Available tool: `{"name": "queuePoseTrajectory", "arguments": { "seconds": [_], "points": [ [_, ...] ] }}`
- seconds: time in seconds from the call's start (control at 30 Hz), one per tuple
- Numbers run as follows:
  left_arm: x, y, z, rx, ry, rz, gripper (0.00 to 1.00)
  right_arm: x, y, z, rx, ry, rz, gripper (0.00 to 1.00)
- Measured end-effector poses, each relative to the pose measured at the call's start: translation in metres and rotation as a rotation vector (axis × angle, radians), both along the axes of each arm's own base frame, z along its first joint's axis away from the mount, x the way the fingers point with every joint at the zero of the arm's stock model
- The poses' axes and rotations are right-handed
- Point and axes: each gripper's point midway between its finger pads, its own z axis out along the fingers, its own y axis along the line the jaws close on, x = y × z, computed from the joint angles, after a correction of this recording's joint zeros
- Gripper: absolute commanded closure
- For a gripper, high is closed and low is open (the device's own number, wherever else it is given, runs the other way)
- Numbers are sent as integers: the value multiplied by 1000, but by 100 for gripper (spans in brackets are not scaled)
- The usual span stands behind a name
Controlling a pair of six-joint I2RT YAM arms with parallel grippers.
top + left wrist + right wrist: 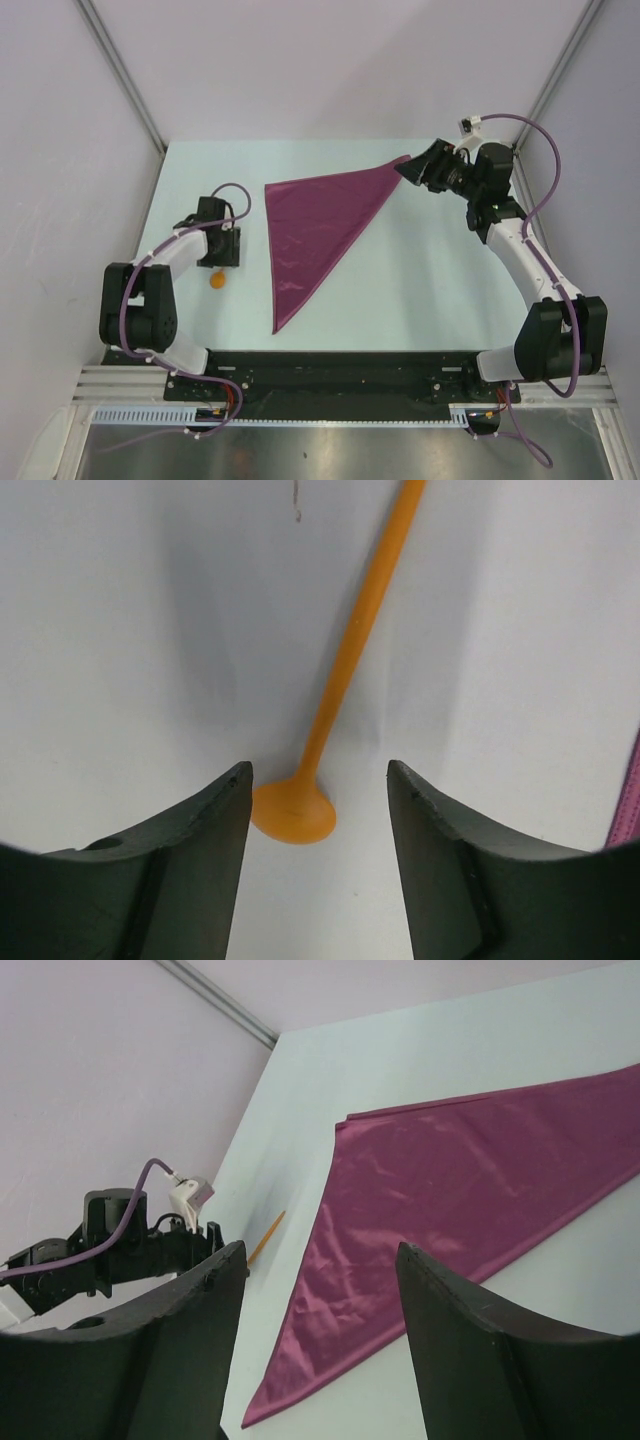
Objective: Fold the napkin, place the utensils inside, and roll it up
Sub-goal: Pick up the spoon from the center of the board.
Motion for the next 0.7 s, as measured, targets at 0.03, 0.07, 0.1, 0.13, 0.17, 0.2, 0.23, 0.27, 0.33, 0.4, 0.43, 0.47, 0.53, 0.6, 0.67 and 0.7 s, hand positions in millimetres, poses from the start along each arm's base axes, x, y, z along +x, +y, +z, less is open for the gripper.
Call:
{"name": "queuePoseTrajectory", "arguments": {
  "seconds": [0.03, 0.07, 0.1, 0.13, 0.17, 0.2, 0.23, 0.27, 0.33, 0.4, 0.43, 0.47, 0.53, 0.6, 0.67, 0.7],
  "points": [
    [0, 2, -1, 1, 2, 5, 42, 0, 0, -1, 0, 2, 1, 34],
    [-1, 4, -2, 2, 8, 11, 45, 0, 0, -1, 0, 3, 2, 34],
    [-1, 6, -4, 2, 14, 17, 46, -1, 0, -1, 1, 4, 3, 34],
    [-1, 7, -6, 1, 19, 21, 47, -1, 0, -2, 2, 5, 6, 34],
    [-2, 9, -7, 1, 26, 26, 50, -1, 0, -1, 3, 6, 7, 34],
    [-3, 10, -10, 0, 34, 31, 51, -1, 1, -2, 4, 7, 8, 34],
    [-4, 13, -12, 0, 42, 35, 52, -2, 1, -2, 4, 8, 9, 34],
    [-5, 15, -14, 0, 50, 39, 54, -2, 1, -2, 5, 9, 11, 34],
    [-6, 17, -16, -2, 60, 46, 55, -2, 1, -4, 5, 13, 12, 34],
    [-7, 17, -18, -8, 67, 48, 64, -3, 1, -6, 6, 19, 11, 34],
    [-6, 17, -18, -9, 67, 46, 67, -3, 0, -7, 6, 23, 11, 34],
    [-6, 16, -19, -15, 69, 43, 76, -3, 0, -9, 6, 28, 10, 34],
    [-5, 13, -19, -27, 72, 33, 85, -4, -1, -12, 7, 37, 9, 34],
    [-5, 11, -19, -38, 74, 23, 93, -4, -2, -15, 8, 43, 7, 34],
    [-6, 10, -20, -42, 75, 18, 98, -4, -2, -17, 7, 49, 6, 34],
    [-6, 10, -20, -43, 76, 14, 100, -5, -2, -18, 7, 54, 6, 34]
  ]
}}
